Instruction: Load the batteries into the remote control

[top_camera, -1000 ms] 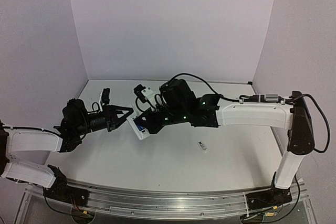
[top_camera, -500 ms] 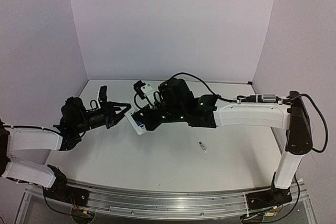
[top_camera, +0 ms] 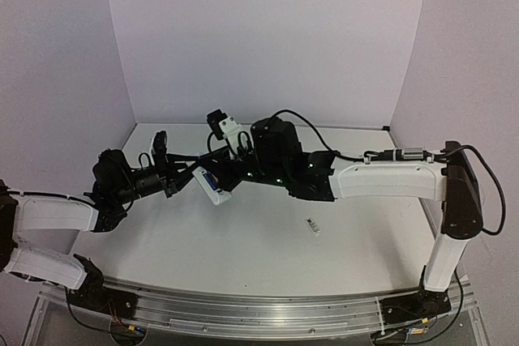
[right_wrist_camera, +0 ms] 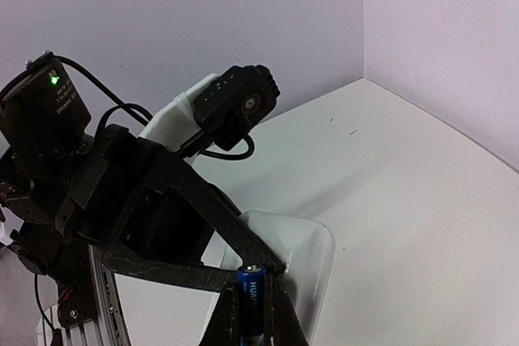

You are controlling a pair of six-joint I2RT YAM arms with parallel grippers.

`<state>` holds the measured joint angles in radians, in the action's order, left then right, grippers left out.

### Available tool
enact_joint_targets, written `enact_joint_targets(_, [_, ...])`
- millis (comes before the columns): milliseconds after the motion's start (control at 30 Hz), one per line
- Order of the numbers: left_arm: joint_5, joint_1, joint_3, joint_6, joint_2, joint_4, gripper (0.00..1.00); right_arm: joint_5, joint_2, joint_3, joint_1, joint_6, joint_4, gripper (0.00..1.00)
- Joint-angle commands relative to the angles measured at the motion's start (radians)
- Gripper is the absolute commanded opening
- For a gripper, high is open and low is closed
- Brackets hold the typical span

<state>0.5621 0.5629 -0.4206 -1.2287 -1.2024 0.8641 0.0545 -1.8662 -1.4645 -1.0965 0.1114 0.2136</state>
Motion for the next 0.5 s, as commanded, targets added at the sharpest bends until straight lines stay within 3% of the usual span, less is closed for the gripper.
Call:
enact_joint_targets(0, [0.066,0.008,-0.031,-0.065,0.075,0.149,0.00,0.004,-0.008,0.072,0.009,-0.014,0.072,0.00])
enact_joint_targets(300, [0.014,-0.012,0.018,-0.204,0.103,0.223,0.00,-0.039,0.042,0.179,0.003,0.008,0.144,0.00])
enact_joint_targets(467, [0.014,-0.015,0.013,-0.211,0.117,0.217,0.00,-0.046,0.046,0.193,0.001,0.009,0.149,0.00])
